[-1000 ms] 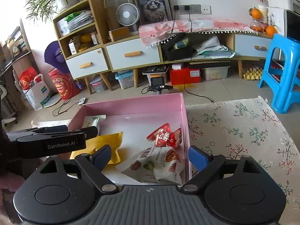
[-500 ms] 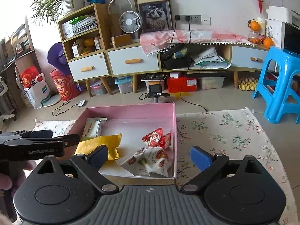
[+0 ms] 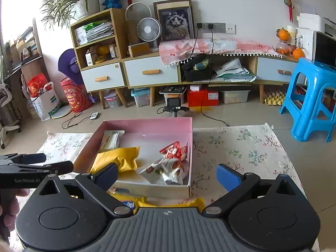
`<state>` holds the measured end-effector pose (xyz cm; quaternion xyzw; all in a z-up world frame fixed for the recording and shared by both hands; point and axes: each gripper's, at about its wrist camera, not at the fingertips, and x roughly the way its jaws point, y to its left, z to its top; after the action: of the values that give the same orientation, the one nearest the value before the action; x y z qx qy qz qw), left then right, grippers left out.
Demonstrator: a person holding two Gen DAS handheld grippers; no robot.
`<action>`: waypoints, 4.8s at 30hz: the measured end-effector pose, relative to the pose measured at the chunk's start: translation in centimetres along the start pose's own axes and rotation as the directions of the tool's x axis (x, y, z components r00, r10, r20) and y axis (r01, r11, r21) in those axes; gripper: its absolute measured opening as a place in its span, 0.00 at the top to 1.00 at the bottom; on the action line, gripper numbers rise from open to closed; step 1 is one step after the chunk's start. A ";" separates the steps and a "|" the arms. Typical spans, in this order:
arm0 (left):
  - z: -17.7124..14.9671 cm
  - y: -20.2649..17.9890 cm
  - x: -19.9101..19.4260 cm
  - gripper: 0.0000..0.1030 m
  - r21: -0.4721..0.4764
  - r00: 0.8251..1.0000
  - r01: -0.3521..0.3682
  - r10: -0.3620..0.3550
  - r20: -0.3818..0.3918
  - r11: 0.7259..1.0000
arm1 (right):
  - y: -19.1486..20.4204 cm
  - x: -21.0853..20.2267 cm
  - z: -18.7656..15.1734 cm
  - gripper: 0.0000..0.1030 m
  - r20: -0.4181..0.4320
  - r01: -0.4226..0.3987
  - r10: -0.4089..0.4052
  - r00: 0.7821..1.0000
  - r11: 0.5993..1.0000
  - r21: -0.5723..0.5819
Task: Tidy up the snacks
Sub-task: 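Withdraw both grippers from the box toward the table snacks, then grasp the clear white bar packet with the left gripper while the right gripper grasps the silver foil packet, then carry the white bar packet and silver foil packet over the pink box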
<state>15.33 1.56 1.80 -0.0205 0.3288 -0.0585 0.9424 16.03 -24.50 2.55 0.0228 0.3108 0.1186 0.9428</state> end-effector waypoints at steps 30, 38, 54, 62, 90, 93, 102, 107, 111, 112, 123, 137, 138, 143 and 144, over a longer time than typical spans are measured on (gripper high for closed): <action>-8.6 5.3 -5.8 0.04 -0.156 0.990 0.023 -0.044 -0.137 0.988 | 4.2 -5.2 -7.0 0.09 -0.086 -0.107 0.091 0.992 0.971 -0.215; -10.9 6.7 -6.2 0.04 -0.123 0.991 0.021 -0.037 -0.128 0.992 | 4.6 -5.5 -8.2 0.09 -0.088 -0.124 0.108 0.990 0.968 -0.216; -12.8 3.6 -6.3 0.06 -0.019 0.937 0.329 -0.329 -0.119 0.944 | 6.6 -4.1 -11.7 0.14 -0.193 -0.197 0.145 0.970 0.937 -0.289; -14.0 1.0 -4.9 0.13 0.035 0.910 0.378 -0.364 -0.200 0.925 | 6.2 -3.1 -13.0 0.45 -0.274 -0.235 0.161 0.948 0.936 -0.262; -13.7 0.4 -4.5 0.66 0.037 0.913 0.348 -0.330 -0.240 0.937 | 7.3 -2.6 -13.5 0.84 -0.294 -0.228 0.127 0.947 0.912 -0.340; -13.5 0.3 -4.7 0.71 0.034 0.912 0.352 -0.334 -0.239 0.935 | 7.3 -2.7 -13.3 0.84 -0.293 -0.230 0.133 0.947 0.917 -0.327; -12.7 0.1 -5.4 0.78 0.034 0.913 0.355 -0.338 -0.229 0.934 | 7.3 -3.4 -12.1 0.84 -0.259 -0.224 0.142 0.955 0.920 -0.322; -12.3 0.2 -5.7 0.79 0.009 0.910 0.358 -0.346 -0.230 0.934 | 7.2 -4.0 -11.1 0.84 -0.224 -0.220 0.154 0.962 0.924 -0.312; -11.5 0.3 -6.2 0.80 0.006 0.914 0.359 -0.350 -0.207 0.934 | 7.1 -4.1 -10.5 0.84 -0.211 -0.209 0.149 0.966 0.931 -0.299; -11.2 0.4 -6.3 0.81 0.003 0.915 0.359 -0.351 -0.200 0.933 | 7.0 -4.2 -10.4 0.84 -0.206 -0.206 0.148 0.967 0.932 -0.298; -8.7 1.6 -5.1 1.00 -0.063 0.901 0.363 -0.368 -0.229 0.930 | 6.6 -4.5 -6.8 0.84 -0.102 -0.164 0.142 0.985 0.954 -0.251; -11.1 -2.0 -3.2 0.52 0.059 0.876 0.323 -0.275 -0.395 0.945 | 7.8 -2.6 -8.2 0.84 -0.267 -0.226 0.163 0.950 0.948 -0.224; -11.2 -2.2 -3.1 0.52 0.069 0.877 0.318 -0.265 -0.402 0.946 | 8.0 -2.6 -8.3 0.84 -0.279 -0.229 0.162 0.946 0.946 -0.227; -11.7 -3.2 -2.9 0.56 0.133 0.885 0.299 -0.223 -0.410 0.945 | 8.6 -2.2 -8.7 0.84 -0.324 -0.235 0.144 0.935 0.937 -0.259; -11.6 -3.2 -2.8 0.57 0.135 0.886 0.294 -0.216 -0.410 0.946 | 8.7 -2.2 -8.7 0.84 -0.334 -0.234 0.138 0.932 0.936 -0.265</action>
<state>5.59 -1.28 -5.33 0.0399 0.4968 -0.2168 0.8394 7.37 -16.85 -2.19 -0.1099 0.4295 0.2562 0.8589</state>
